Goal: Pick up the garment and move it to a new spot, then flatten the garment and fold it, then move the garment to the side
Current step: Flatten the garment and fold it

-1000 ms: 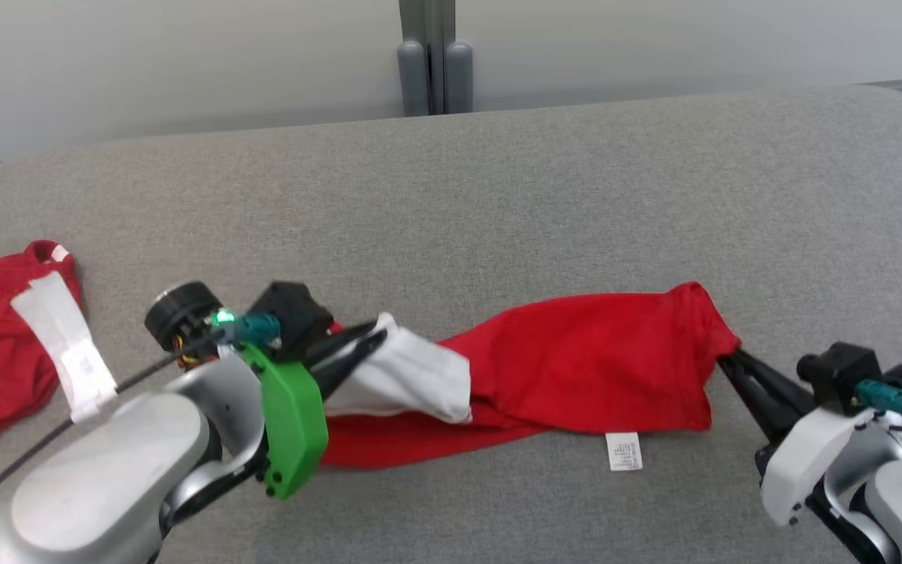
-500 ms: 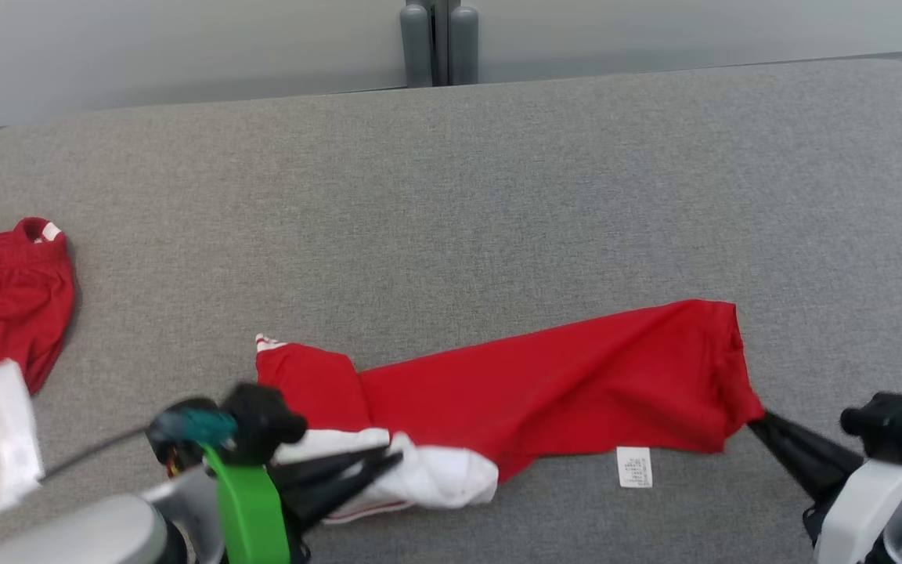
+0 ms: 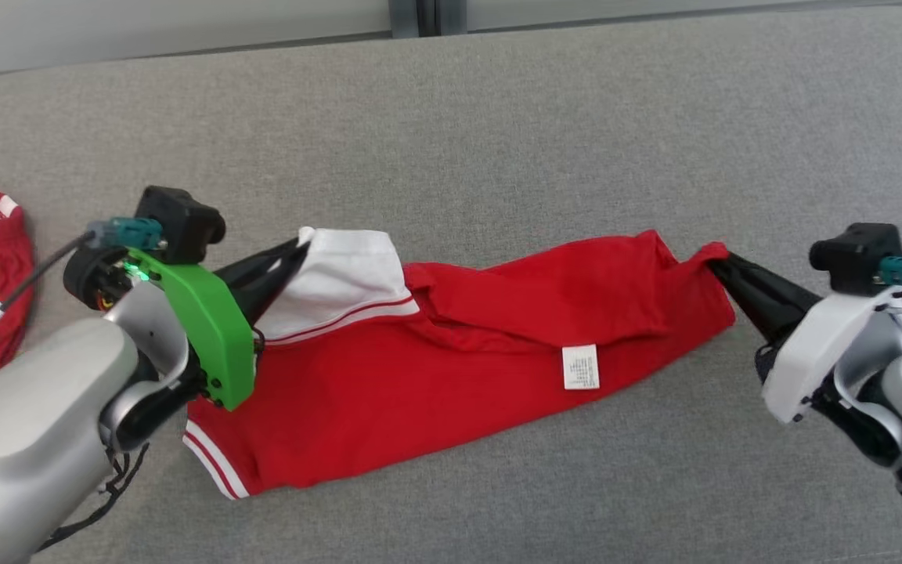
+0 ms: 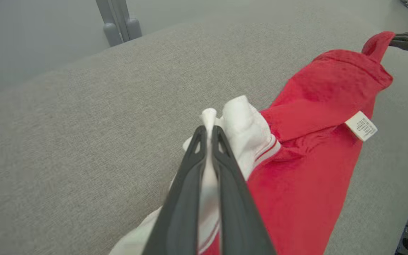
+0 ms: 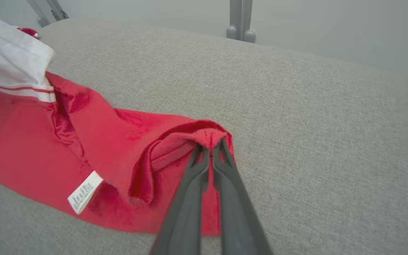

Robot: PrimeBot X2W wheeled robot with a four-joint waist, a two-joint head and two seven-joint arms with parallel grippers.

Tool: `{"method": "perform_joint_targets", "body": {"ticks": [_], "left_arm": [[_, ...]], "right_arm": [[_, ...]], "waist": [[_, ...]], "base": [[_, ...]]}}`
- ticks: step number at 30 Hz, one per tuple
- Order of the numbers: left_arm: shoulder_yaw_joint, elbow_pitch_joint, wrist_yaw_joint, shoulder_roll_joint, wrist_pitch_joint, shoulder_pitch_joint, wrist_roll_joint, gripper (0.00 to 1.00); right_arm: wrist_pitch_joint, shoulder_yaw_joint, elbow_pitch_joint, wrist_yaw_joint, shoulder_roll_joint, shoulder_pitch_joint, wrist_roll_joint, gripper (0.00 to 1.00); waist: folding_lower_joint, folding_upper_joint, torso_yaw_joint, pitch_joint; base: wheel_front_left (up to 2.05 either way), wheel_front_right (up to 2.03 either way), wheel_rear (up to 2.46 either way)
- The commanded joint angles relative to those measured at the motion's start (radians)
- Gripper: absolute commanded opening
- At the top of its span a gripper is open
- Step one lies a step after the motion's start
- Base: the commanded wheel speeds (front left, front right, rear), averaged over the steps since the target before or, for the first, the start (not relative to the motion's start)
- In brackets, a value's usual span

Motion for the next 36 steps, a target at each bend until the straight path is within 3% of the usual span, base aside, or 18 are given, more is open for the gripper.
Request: {"method": "perform_joint_targets", "body": {"ticks": [1, 7, 12, 17, 22, 26, 27, 28, 29, 36], "left_arm": [[-0.021, 0.011, -0.001, -0.009, -0.031, -0.013, -0.003, 0.00], [-0.099, -0.023, -0.002, 0.019, -0.146, 0.041, 0.055, 0.00], [-0.112, -0.107, -0.002, 0.058, -0.176, 0.117, 0.141, 0.00], [-0.112, -0.219, -0.002, 0.122, -0.219, 0.198, 0.142, 0.00], [-0.112, -0.399, 0.046, 0.210, -0.207, 0.291, 0.094, 0.00], [-0.111, -0.509, 0.117, 0.268, -0.214, 0.330, 0.115, 0.00], [-0.111, -0.524, 0.129, 0.271, -0.219, 0.336, 0.123, 0.00], [-0.112, -0.537, 0.140, 0.268, -0.229, 0.345, 0.128, 0.00], [-0.112, -0.541, 0.147, 0.264, -0.236, 0.350, 0.136, 0.00], [-0.112, -0.510, 0.157, 0.199, -0.248, 0.377, 0.191, 0.00]], "right_arm": [[-0.023, 0.036, 0.034, -0.002, 0.014, -0.022, -0.003, 0.00], [-0.127, 0.183, 0.147, -0.001, 0.040, -0.058, 0.033, 0.00], [-0.166, 0.273, 0.173, -0.002, -0.019, -0.013, 0.071, 0.00], [-0.210, 0.267, 0.175, -0.002, -0.107, 0.064, 0.090, 0.00], [-0.232, 0.240, 0.160, -0.002, -0.172, 0.158, 0.109, 0.00], [-0.239, 0.194, 0.143, -0.002, -0.183, 0.227, 0.129, 0.00], [-0.244, 0.176, 0.140, -0.002, -0.183, 0.238, 0.136, 0.05], [-0.247, 0.159, 0.134, -0.002, -0.181, 0.254, 0.142, 0.73], [-0.251, 0.144, 0.125, -0.002, -0.179, 0.266, 0.146, 1.00], [-0.231, -0.003, 0.020, -0.001, -0.229, 0.302, 0.140, 1.00]], "waist": [[0.0000, -0.0001, -0.025, 0.050], [0.0000, -0.0001, -0.020, 0.075], [0.0000, -0.0001, 0.011, 0.069], [0.0000, -0.0001, 0.030, 0.045], [0.0000, -0.0001, 0.041, 0.014], [0.0000, -0.0001, 0.051, 0.006], [0.0000, -0.0001, 0.053, 0.005], [0.0000, -0.0001, 0.058, 0.003], [0.0000, -0.0001, 0.059, 0.002], [0.0000, -0.0001, 0.071, -0.007]], "base": [[0.00, 0.00, 0.00], [0.00, 0.00, 0.00], [0.00, 0.00, 0.00], [0.00, 0.00, 0.00], [0.00, 0.00, 0.00], [0.00, 0.00, 0.00], [0.00, 0.00, 0.00], [0.00, 0.00, 0.00], [0.00, 0.00, 0.00], [0.00, 0.00, 0.00]]}}
